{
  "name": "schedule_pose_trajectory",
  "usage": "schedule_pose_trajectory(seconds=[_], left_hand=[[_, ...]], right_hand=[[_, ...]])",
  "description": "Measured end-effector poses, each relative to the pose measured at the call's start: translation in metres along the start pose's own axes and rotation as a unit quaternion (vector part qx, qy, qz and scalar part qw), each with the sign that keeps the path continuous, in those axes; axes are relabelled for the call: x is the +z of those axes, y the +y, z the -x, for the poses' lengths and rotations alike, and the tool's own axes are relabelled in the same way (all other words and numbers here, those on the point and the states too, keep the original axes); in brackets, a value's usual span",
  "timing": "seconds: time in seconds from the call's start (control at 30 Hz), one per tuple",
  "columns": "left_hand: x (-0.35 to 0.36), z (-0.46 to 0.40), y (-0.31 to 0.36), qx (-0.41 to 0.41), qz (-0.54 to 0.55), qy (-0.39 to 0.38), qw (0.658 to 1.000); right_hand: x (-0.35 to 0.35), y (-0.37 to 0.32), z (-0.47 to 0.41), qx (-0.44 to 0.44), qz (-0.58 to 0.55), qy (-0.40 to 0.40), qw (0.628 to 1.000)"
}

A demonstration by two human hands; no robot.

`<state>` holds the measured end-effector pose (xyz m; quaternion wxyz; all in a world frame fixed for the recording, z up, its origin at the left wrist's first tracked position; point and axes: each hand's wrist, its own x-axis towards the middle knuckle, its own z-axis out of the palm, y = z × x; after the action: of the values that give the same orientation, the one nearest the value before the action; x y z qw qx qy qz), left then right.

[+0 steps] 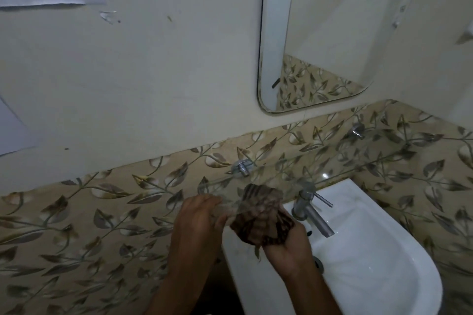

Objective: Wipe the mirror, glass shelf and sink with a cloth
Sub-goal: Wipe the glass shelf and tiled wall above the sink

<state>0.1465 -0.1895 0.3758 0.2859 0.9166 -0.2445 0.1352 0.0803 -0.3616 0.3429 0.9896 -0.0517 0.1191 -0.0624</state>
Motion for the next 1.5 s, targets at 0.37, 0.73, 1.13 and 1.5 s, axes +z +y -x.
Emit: schedule_pose_trajectory(seconds=[0.37,0.73,1.13,1.5], left_hand=[[0.024,-0.053,0.048,0.094,0.002,-0.027,0.995],[0.041,-0.072,0.069,0.132,0.004,-0.030,0.991],[0.049,-0.080,0.078,0.153,-0.031,-0.028,0.987],[0.053,-0.089,0.079,0.145,-0.025,-0.034,0.989]], right_hand=[[0.000,-0.006,-0.009,-0.001,0.053,-0.010,0.999],[0.022,-0.051,-0.032,-0.063,0.040,0.011,0.997],[0.029,-0.112,-0.043,-0.146,0.045,0.129,0.980],[-0.003,-0.139,-0.017,-0.131,0.023,0.043,0.990]])
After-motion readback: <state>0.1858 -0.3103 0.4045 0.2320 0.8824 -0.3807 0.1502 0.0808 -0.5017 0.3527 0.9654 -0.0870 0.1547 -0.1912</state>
